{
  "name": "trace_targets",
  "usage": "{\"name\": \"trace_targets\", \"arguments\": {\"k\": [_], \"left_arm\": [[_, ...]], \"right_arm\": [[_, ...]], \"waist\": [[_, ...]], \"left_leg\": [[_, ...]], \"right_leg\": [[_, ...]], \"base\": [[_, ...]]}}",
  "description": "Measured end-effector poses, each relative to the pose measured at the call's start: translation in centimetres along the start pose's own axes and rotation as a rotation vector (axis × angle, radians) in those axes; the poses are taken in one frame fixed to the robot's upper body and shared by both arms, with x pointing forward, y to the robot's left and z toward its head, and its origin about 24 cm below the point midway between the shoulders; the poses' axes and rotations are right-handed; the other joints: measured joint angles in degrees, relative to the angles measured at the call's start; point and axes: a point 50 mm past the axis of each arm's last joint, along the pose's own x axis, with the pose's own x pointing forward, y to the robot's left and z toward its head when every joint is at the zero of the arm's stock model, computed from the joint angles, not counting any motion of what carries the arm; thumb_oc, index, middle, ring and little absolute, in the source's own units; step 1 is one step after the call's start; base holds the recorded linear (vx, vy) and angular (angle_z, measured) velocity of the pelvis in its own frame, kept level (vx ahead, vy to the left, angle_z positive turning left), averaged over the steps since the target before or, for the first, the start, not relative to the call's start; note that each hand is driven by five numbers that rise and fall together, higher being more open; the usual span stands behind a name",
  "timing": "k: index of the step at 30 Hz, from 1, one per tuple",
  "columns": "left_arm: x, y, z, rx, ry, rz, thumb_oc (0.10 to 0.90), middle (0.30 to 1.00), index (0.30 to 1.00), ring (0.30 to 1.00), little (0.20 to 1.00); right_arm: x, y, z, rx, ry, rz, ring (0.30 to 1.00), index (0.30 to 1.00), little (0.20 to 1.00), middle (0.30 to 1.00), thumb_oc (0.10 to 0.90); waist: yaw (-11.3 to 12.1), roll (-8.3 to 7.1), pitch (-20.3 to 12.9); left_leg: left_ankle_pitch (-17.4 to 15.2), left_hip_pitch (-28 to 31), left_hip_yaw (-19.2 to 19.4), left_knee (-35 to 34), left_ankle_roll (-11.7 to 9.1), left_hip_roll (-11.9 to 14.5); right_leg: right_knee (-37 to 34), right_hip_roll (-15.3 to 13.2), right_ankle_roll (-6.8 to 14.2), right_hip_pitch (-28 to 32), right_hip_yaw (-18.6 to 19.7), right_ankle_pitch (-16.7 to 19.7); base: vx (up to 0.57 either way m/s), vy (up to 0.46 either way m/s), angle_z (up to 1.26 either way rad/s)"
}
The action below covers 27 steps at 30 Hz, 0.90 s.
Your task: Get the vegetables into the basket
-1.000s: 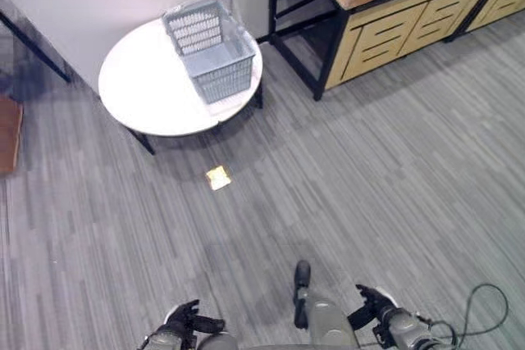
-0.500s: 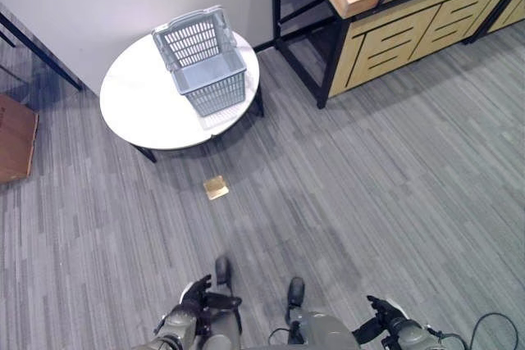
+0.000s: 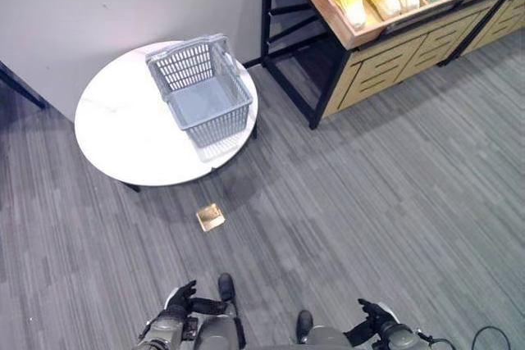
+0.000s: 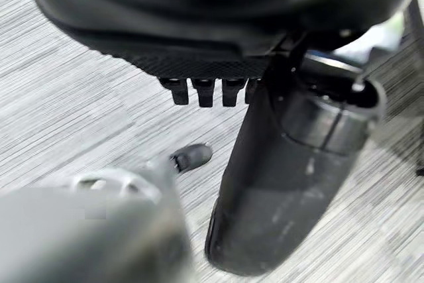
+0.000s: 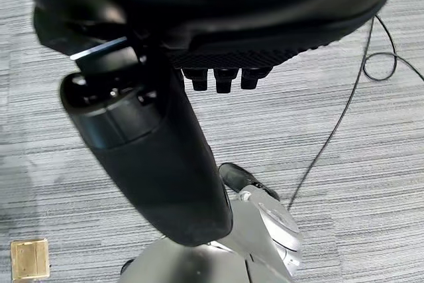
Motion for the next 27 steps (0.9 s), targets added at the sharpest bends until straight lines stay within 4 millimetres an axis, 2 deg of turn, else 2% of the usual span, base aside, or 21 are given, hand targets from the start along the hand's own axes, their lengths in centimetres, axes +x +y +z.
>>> {"name": "trace_targets", "arguments": {"k": [2,4,5,6,7,8,11,13,14,15,16,17,18,19,22,23,24,25,27], "left_arm": [[0.0,0.5,-0.1,0.005,0.003,0.014,0.9,1.0,1.0,1.0,1.0],[-0.1,1.1,-0.4,0.005,0.017,0.029,0.9,1.0,1.0,1.0,1.0],[-0.1,1.1,-0.6,0.006,0.024,0.029,0.9,1.0,1.0,1.0,1.0],[-0.1,1.3,-0.7,0.01,0.03,0.035,0.9,1.0,1.0,1.0,1.0],[-0.2,1.5,-0.9,0.012,0.035,0.041,0.9,1.0,1.0,1.0,1.0],[-0.2,1.7,-1.0,0.015,0.033,0.049,0.9,1.0,1.0,1.0,1.0],[-0.2,1.7,-0.8,0.016,0.03,0.056,0.9,1.0,1.0,1.0,1.0],[-0.1,1.5,-0.7,0.015,0.027,0.054,0.9,1.0,1.0,1.0,1.0],[-0.3,1.8,-1.4,0.017,0.051,0.065,0.9,1.0,1.0,1.0,1.0],[-0.6,2.7,-2.7,0.035,0.085,0.083,0.9,1.0,1.0,1.0,1.0],[-0.7,1.9,-3.2,-0.009,0.093,0.076,0.9,1.0,1.0,1.0,1.0],[-0.7,1.5,-3.1,-0.035,0.089,0.075,0.9,1.0,1.0,1.0,1.0],[-0.5,1.5,-2.5,-0.035,0.07,0.074,0.9,1.0,1.0,1.0,1.0],[-0.6,1.3,-2.6,-0.031,0.072,0.077,0.9,1.0,1.0,1.0,1.0],[-0.6,0.6,-2.8,-0.038,0.086,0.069,0.9,1.0,1.0,1.0,1.0],[-0.6,0.1,-2.6,-0.047,0.076,0.059,0.9,1.0,1.0,1.0,1.0],[-0.4,-0.7,-1.9,-0.068,0.056,0.041,0.9,1.0,1.0,1.0,1.0],[-0.3,-1.4,-1.4,-0.083,0.04,0.024,0.9,1.0,1.0,1.0,1.0],[-0.2,-1.9,-0.8,-0.099,0.023,0.016,0.9,1.0,1.0,1.0,1.0]], "right_arm": [[0.1,-0.2,0.5,-0.001,-0.015,-0.007,1.0,1.0,1.0,1.0,0.9],[0.2,-0.9,1.6,-0.005,-0.046,-0.032,1.0,1.0,1.0,1.0,0.9],[0.2,-1.2,1.6,-0.005,-0.052,-0.04,1.0,1.0,1.0,1.0,0.9],[0.2,-1.3,1.8,-0.004,-0.064,-0.043,1.0,1.0,1.0,1.0,0.9],[0.2,-1.2,1.9,-0.006,-0.072,-0.042,1.0,1.0,1.0,1.0,0.9],[0.2,-1.2,2.2,-0.008,-0.084,-0.041,1.0,1.0,1.0,1.0,0.9],[0.2,-1.1,2.4,-0.007,-0.091,-0.04,1.0,1.0,1.0,1.0,0.9],[0.2,-1.0,2.4,-0.006,-0.092,-0.035,1.0,1.0,1.0,1.0,0.9],[0.2,-0.5,2.6,-0.001,-0.092,-0.028,1.0,1.0,1.0,1.0,0.9],[0.1,1.3,0.9,0.013,-0.047,0.014,1.0,1.0,1.0,1.0,0.9],[0.1,0.8,1.4,0.007,-0.055,-0.002,1.0,1.0,1.0,1.0,0.9],[0.1,0.1,0.9,0.002,-0.043,-0.024,1.0,1.0,1.0,1.0,0.9],[-0.1,-0.5,0.3,-0.001,-0.029,-0.033,1.0,1.0,1.0,1.0,0.9],[0.0,-1.3,0.8,-0.004,-0.036,-0.05,1.0,1.0,1.0,1.0,0.9],[0.1,-2.6,2.4,-0.012,-0.09,-0.08,1.0,1.0,1.0,1.0,0.9],[0.0,-2.9,2.8,-0.012,-0.113,-0.09,1.0,1.0,1.0,1.0,0.9],[0.1,-3.0,3.6,-0.009,-0.141,-0.095,1.0,1.0,1.0,1.0,0.9],[0.1,-3.1,3.6,-0.002,-0.138,-0.099,1.0,1.0,1.0,1.0,0.9],[0.1,-3.1,3.2,0.022,-0.131,-0.104,1.0,1.0,1.0,1.0,0.9]], "waist": [[-0.2,-0.18,-0.1],[-0.2,-0.52,0.4],[-0.5,0.02,0.8],[-0.7,0.04,1.1],[-0.6,0.16,1.1],[-0.6,0.13,1.1],[-1.3,-0.1,1.5],[-1.4,-0.33,1.6],[-2.7,-0.61,3.5],[-2.6,-3.36,2.8],[-1.8,-0.75,3.3],[-2.7,1.43,2.9],[-3.0,1.88,3.1],[-2.7,2.7,3.1],[-3.3,3.24,3.0],[-3.2,3.46,2.9],[-3.2,3.75,2.9],[-2.6,3.79,2.9],[-2.4,3.89,3.2]], "left_leg": [[-0.9,0.5,0.3,-0.1,1.1,-0.8],[-2.6,2.2,0.5,0.1,2.8,-1.8],[-4.1,3.7,0.2,-0.4,4.4,-2.2],[-4.7,5.2,-0.1,-0.4,5.2,-2.6],[-5.1,5.8,-0.2,-0.4,5.2,-2.6],[-5.5,6.1,-0.2,-0.7,5.0,-2.7],[-5.6,6.4,-1.5,-0.4,4.7,-3.2],[-5.3,6.8,-1.8,-0.3,4.0,-3.4],[-6.6,9.1,-4.6,-0.3,2.5,-3.7],[-8.9,12.1,-6.9,-0.3,-1.1,-4.8],[-10.5,12.5,-7.3,0.0,-1.8,-1.8],[-10.7,11.5,-9.1,0.4,-2.3,0.6],[-10.0,11.0,-10.0,1.2,-3.3,1.4],[-9.3,10.5,-9.1,1.6,-3.7,2.6],[-7.7,8.4,-10.2,6.0,-6.2,4.8],[-6.9,7.4,-10.7,8.6,-7.4,5.3],[-5.5,3.2,-12.9,16.0,-9.9,6.1],[-2.6,0.6,-14.3,21.0,-13.2,6.1],[0.0,-2.0,-16.1,25.8,-14.3,6.1]], "right_leg": [[4.7,-1.1,0.1,-2.0,0.0,0.1],[21.4,-3.2,2.1,-9.5,0.5,1.3],[28.0,-4.2,4.2,-12.6,1.3,1.8],[32.3,-4.7,4.9,-14.8,1.2,0.1],[30.8,-4.4,4.8,-16.0,1.2,-1.4],[26.0,-3.9,4.8,-17.6,0.8,-2.0],[13.1,-3.3,4.7,-18.8,-0.5,-1.5],[10.0,-3.3,4.6,-19.1,-0.5,-0.5],[-7.0,-4.2,4.2,-19.0,-0.7,10.1],[-6.1,-5.3,1.9,-15.8,0.1,15.6],[-6.1,-2.8,1.1,-14.6,-1.5,13.0],[-6.8,-1.4,2.2,-13.1,-3.9,11.5],[-7.5,-0.3,-1.1,-12.6,-5.4,12.6],[-7.5,1.0,-1.8,-12.8,-5.8,12.6],[-7.5,2.3,-3.1,-11.7,-7.5,10.7],[-7.5,2.7,-2.9,-11.0,-7.9,9.3],[-7.5,3.1,-3.9,-9.8,-9.4,7.7],[-7.3,3.4,-5.4,-8.9,-10.3,6.3],[-7.0,3.5,-6.7,-7.3,-11.4,5.1]], "base": [[0.15,0.309,-0.07],[0.21,0.252,-0.07],[0.16,0.08,0.09],[0.19,0.026,0.13],[0.14,-0.004,0.12],[0.18,-0.05,0.12],[0.28,-0.14,0.28],[0.2,-0.109,0.42],[0.35,-0.283,1.01],[0.39,-0.332,0.83],[0.39,-0.333,0.63],[0.12,-0.127,0.51],[0.16,-0.186,0.64],[0.22,-0.239,0.32],[0.19,-0.266,0.15],[0.13,-0.24,0.46],[0.22,-0.379,0.54],[0.18,-0.259,0.54],[0.16,-0.176,0.36]]}}
